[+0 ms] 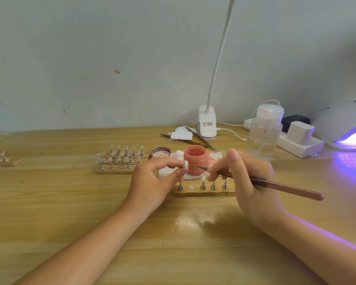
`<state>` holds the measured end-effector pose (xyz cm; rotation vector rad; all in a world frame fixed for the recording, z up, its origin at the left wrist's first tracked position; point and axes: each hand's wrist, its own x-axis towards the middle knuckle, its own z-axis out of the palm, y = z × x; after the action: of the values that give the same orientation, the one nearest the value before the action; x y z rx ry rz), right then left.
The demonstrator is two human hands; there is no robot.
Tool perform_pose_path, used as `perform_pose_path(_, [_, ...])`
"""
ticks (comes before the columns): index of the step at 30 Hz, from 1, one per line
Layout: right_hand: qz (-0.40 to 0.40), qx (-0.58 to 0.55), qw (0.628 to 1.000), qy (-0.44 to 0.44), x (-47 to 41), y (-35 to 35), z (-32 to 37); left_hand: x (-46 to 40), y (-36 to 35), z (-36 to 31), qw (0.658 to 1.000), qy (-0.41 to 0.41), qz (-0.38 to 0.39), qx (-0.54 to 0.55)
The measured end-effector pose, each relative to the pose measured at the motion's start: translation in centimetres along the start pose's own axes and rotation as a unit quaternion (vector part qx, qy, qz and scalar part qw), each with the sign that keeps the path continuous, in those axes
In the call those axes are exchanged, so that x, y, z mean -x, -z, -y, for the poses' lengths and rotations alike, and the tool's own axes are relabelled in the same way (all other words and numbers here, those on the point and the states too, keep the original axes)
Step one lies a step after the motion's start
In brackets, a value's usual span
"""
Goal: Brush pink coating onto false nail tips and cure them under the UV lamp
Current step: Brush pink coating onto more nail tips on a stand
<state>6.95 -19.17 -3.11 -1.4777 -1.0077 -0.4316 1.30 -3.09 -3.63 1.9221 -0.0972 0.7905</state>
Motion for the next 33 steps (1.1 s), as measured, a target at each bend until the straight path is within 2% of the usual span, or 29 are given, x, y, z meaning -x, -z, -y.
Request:
perform_pose_path(7, [0.000, 0.077, 0.995, 0.065, 0.4, -0.4, -0.3, -0.1, -0.1, 0.3, 0.999, -0.026, -0.009, -0.017])
perform_pose_path(11, [0.034, 0.056, 0.996, 0.058, 0.8, -0.3, -0.6, -0.1, 0.0, 0.4, 0.999, -0.026, -0.018, -0.020])
perform_pose_path(16, [0.010, 0.074, 0.995, 0.067, 0.8, -0.3, -0.5, 0.0, -0.1, 0.2, 0.999, -0.027, -0.016, -0.025])
perform_pose_path(26, [0.012, 0.105, 0.992, 0.071, 1.3, -0.6, -0.8, 0.0, -0.1, 0.0, 0.999, -0.014, -0.025, -0.023])
perform_pose_path(33, [-0.003, 0.145, 0.983, 0.110, 1.1, -0.6, -1.0, 0.0, -0.1, 0.0, 0.999, -0.008, -0.032, -0.027])
